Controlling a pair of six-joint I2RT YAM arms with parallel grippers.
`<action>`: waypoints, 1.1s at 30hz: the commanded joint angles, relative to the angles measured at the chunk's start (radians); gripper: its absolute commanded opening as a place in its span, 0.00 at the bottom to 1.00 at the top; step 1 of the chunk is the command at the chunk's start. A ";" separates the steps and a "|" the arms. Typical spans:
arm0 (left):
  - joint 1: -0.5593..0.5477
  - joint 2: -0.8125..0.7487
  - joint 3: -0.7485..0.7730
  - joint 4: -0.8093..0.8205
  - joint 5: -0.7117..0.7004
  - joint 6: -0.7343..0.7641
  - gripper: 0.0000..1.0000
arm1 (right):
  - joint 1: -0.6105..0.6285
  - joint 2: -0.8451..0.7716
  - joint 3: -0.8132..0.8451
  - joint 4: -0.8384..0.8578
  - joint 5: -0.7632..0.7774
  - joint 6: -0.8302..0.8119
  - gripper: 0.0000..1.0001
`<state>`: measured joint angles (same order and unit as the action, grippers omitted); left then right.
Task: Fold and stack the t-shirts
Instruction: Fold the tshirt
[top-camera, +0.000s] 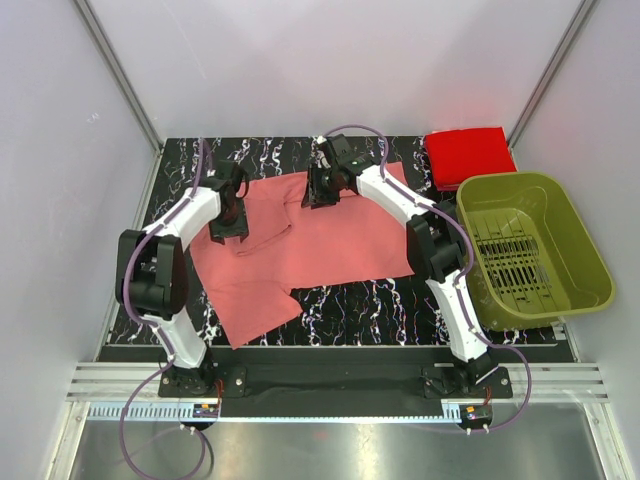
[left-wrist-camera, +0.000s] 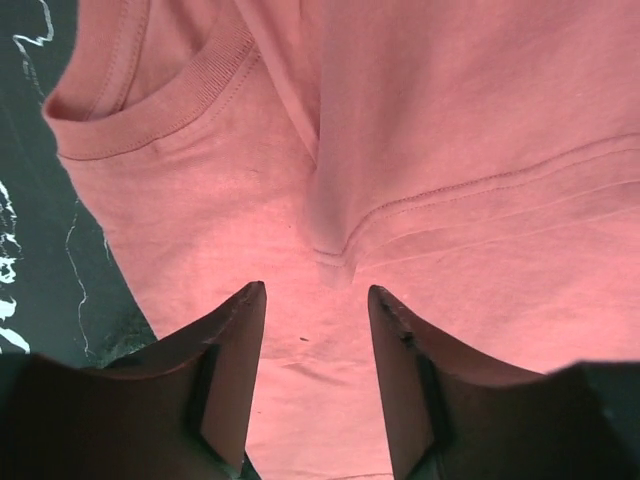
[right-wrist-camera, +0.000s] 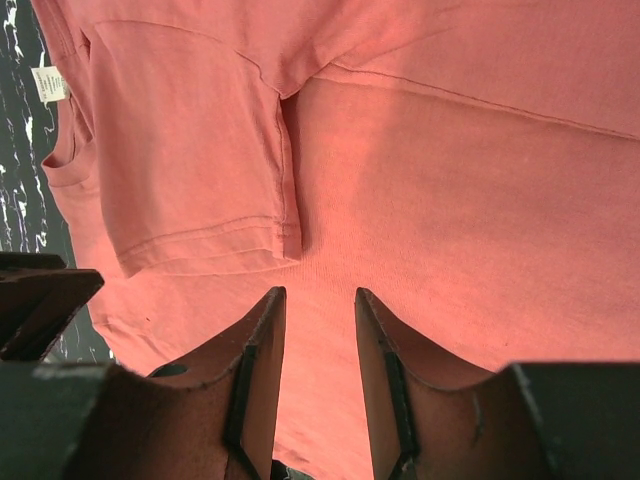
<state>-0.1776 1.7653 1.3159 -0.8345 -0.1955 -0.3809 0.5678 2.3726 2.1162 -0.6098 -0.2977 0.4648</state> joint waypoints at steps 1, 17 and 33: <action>0.010 -0.060 0.017 0.021 0.020 0.022 0.51 | 0.006 -0.030 0.002 0.021 -0.004 0.005 0.41; 0.213 0.011 -0.184 0.300 0.458 -0.073 0.43 | 0.056 0.102 0.113 -0.014 -0.121 -0.069 0.52; 0.213 -0.003 -0.141 0.246 0.366 -0.047 0.00 | 0.070 0.201 0.194 0.010 -0.169 -0.008 0.07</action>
<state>0.0330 1.7817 1.1133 -0.5800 0.1978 -0.4400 0.6270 2.5793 2.2711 -0.6285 -0.4267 0.4324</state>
